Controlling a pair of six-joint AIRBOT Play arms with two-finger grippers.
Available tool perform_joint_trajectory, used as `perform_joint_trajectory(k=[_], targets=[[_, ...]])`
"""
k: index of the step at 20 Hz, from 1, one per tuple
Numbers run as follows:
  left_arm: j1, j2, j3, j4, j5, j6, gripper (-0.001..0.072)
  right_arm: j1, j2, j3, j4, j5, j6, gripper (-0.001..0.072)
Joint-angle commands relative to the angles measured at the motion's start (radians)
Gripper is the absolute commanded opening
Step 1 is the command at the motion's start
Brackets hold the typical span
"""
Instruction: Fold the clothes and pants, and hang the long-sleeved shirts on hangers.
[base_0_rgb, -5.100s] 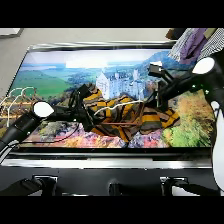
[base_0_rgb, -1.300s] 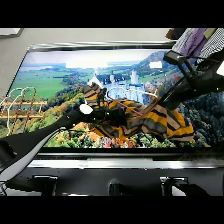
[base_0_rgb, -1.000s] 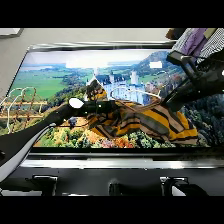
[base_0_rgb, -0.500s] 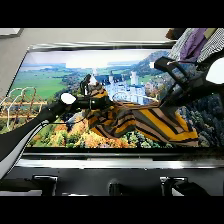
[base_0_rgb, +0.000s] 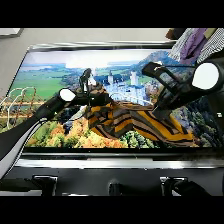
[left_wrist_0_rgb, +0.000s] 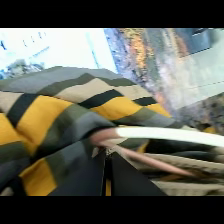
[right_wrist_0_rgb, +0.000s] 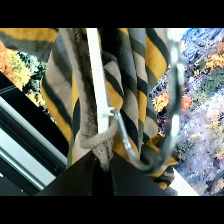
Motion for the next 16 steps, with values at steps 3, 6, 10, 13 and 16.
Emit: perform_joint_trajectory(k=[3,6,10,13,16], targets=[[0.0,-0.005,0.011,0.112,-0.014,-0.056,0.0023,0.01,0.053,0.0,-0.018,0.005,0.047,0.0028],[0.001,-0.006,0.011,0.112,-0.014,-0.056,0.0023,0.01,0.081,0.0,-0.017,0.01,0.053,0.0028],[0.001,-0.006,0.012,0.111,-0.011,-0.056,0.0023,0.01,0.087,0.0,-0.014,0.064,0.053,0.0028],[0.001,-0.006,0.026,0.111,0.001,-0.058,0.0024,0.01,0.08,0.0,-0.014,0.061,0.053,0.0028],[0.001,-0.006,0.064,0.112,0.004,-0.055,0.0023,0.01,0.04,0.0,0.002,0.058,0.048,0.0028]])
